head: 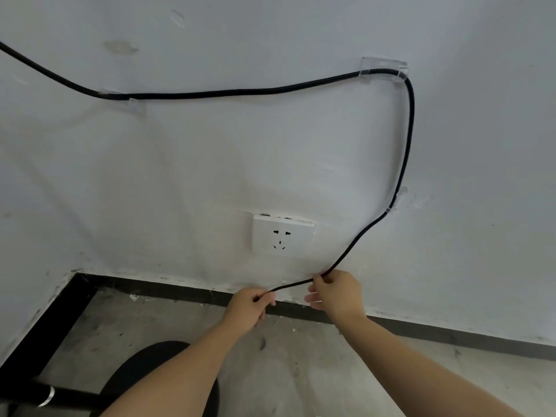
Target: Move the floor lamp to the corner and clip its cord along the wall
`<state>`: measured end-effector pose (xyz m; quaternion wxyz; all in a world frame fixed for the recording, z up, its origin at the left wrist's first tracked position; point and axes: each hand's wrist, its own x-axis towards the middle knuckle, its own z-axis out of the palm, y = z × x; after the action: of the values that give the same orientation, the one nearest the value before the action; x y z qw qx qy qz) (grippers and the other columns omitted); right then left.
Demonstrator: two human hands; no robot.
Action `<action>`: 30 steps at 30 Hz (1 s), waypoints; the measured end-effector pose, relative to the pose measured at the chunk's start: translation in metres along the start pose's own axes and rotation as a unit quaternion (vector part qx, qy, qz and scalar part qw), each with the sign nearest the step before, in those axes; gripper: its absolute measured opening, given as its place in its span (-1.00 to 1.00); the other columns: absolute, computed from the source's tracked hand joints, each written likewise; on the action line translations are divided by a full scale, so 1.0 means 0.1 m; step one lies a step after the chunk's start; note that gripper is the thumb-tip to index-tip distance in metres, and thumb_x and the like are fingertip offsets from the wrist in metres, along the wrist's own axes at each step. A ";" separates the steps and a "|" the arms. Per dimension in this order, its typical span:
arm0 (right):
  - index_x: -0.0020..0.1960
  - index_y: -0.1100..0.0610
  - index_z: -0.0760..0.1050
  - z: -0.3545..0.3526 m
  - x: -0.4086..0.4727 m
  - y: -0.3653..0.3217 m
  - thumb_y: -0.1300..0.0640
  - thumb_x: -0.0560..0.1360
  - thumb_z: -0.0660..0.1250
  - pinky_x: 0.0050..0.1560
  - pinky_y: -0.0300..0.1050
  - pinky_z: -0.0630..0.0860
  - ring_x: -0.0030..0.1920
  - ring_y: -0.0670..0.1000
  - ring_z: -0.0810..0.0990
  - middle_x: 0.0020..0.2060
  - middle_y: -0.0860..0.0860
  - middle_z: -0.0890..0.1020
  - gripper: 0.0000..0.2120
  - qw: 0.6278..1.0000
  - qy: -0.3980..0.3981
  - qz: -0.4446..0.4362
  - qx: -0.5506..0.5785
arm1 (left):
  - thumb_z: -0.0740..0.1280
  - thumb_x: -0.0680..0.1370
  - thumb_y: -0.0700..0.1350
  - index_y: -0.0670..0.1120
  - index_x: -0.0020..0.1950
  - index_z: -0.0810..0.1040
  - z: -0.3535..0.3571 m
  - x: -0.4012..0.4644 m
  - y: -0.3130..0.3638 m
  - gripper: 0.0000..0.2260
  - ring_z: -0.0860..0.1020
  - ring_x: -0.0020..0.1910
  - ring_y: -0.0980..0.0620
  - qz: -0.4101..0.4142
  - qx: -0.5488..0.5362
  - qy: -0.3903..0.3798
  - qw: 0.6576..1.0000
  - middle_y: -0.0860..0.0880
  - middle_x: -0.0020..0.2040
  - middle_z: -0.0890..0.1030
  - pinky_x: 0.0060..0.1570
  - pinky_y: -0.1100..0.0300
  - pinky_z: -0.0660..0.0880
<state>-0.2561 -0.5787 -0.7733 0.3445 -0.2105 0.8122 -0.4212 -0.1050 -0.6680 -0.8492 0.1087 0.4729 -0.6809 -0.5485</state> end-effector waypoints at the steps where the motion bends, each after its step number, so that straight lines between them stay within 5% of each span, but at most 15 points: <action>1: -0.25 0.17 0.50 -0.01 0.00 0.03 0.18 0.57 0.23 -0.39 -0.17 0.64 -0.43 -0.02 0.66 -0.28 0.11 0.65 -0.76 1.000 0.013 -0.004 -0.007 | 0.28 0.55 -0.06 -0.10 -0.25 0.61 0.01 0.02 0.02 -0.76 0.44 -0.52 0.04 0.010 0.018 0.003 1.000 -0.01 -0.52 0.49 -0.32 0.13 0.44; 7: -0.25 0.13 0.47 -0.23 -0.01 0.19 0.14 0.60 0.18 -0.28 0.01 0.66 -0.49 -0.01 0.65 -0.32 0.03 0.62 -0.74 0.997 0.056 -0.008 -0.061 | 0.38 0.45 0.10 -0.06 -0.44 0.47 0.10 0.11 0.21 -0.65 0.56 -0.36 -0.11 0.029 0.087 0.069 0.993 -0.09 -0.41 0.53 -0.28 0.08 0.47; 9: -0.22 0.23 0.50 -0.32 -0.01 0.21 0.14 0.59 0.19 -0.27 0.05 0.66 -0.48 0.03 0.65 -0.32 0.10 0.63 -0.73 0.993 0.060 -0.019 -0.104 | 0.41 0.43 0.10 -0.09 -0.37 0.55 0.12 0.12 0.24 -0.70 0.60 -0.32 -0.13 0.015 0.084 0.061 0.994 -0.13 -0.35 0.59 -0.25 0.04 0.55; 15: -0.17 0.37 0.51 -0.42 0.04 0.19 0.21 0.58 0.14 -0.27 0.06 0.63 -0.40 0.15 0.69 -0.26 0.25 0.67 -0.71 0.979 0.052 -0.031 -0.194 | 0.45 0.45 -0.12 -0.32 0.02 0.56 0.07 0.08 0.28 -0.71 0.56 -0.34 -0.03 -0.122 -0.164 -0.004 0.979 -0.20 -0.17 0.55 -0.36 0.18 0.63; 17: -0.16 0.38 0.51 -0.40 0.05 0.20 0.23 0.57 0.15 -0.28 0.05 0.63 -0.36 0.18 0.70 -0.25 0.25 0.67 -0.73 0.978 0.047 -0.028 -0.202 | 0.41 0.46 -0.25 -0.37 0.03 0.51 0.04 0.06 0.29 -0.76 0.57 -0.21 -0.06 -0.178 -0.324 -0.009 0.929 -0.23 -0.12 0.53 -0.23 0.15 0.65; 19: -0.14 0.39 0.52 -0.41 0.06 0.21 0.28 0.55 0.20 -0.33 -0.03 0.63 -0.32 0.18 0.69 -0.23 0.25 0.67 -0.80 0.975 0.036 -0.030 -0.217 | 0.31 0.48 -0.42 -0.36 -0.04 0.50 0.01 0.04 0.31 -0.92 0.55 -0.11 -0.15 -0.218 -0.499 0.012 0.838 -0.30 -0.07 0.53 0.03 0.01 0.59; 22: -0.10 0.34 0.53 -0.45 0.09 0.22 0.24 0.58 0.21 -0.41 -0.09 0.63 -0.39 0.13 0.67 -0.25 0.20 0.66 -0.80 0.982 0.022 -0.015 -0.188 | 0.25 0.49 -0.46 -0.32 -0.15 0.48 0.01 0.01 0.37 -0.91 0.53 -0.11 -0.20 -0.237 -0.585 0.053 0.774 -0.31 -0.10 0.52 0.23 -0.09 0.45; 24: -0.10 0.23 0.53 -0.49 0.11 0.23 0.17 0.59 0.22 -0.34 0.02 0.68 -0.47 0.10 0.66 -0.28 0.12 0.64 -0.82 0.991 0.002 0.012 -0.136 | 0.30 0.48 -0.40 -0.30 -0.16 0.47 0.01 0.01 0.37 -0.95 0.54 -0.12 -0.19 -0.235 -0.581 0.054 0.777 -0.30 -0.10 0.51 0.18 -0.09 0.49; 27: -0.01 0.18 0.54 -0.57 0.13 0.21 0.08 0.57 0.29 -0.42 -0.08 0.67 -0.55 0.01 0.64 -0.28 0.06 0.64 -0.83 0.993 -0.022 0.020 -0.111 | 0.36 0.48 -0.30 -0.27 -0.02 0.45 -0.06 -0.02 0.37 -0.86 0.49 0.10 -0.26 -0.262 -0.533 0.047 0.803 -0.28 0.06 0.43 0.16 -0.19 0.49; 30: 0.14 0.22 0.51 -0.64 0.16 0.17 0.02 0.54 0.33 -0.50 -0.18 0.62 -0.53 0.00 0.65 -0.22 0.10 0.64 -0.70 0.990 -0.063 0.048 -0.113 | 0.31 0.52 -0.22 -0.14 0.12 0.38 -0.15 -0.05 0.31 -0.79 0.40 0.24 -0.23 -0.278 -0.374 0.058 0.883 -0.20 0.11 0.37 0.12 -0.18 0.43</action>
<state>-0.3148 -0.5448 -0.7674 0.3886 -0.2344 0.8405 -0.2959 -0.1086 -0.6750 -0.8151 0.1598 0.5981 -0.2583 -0.7417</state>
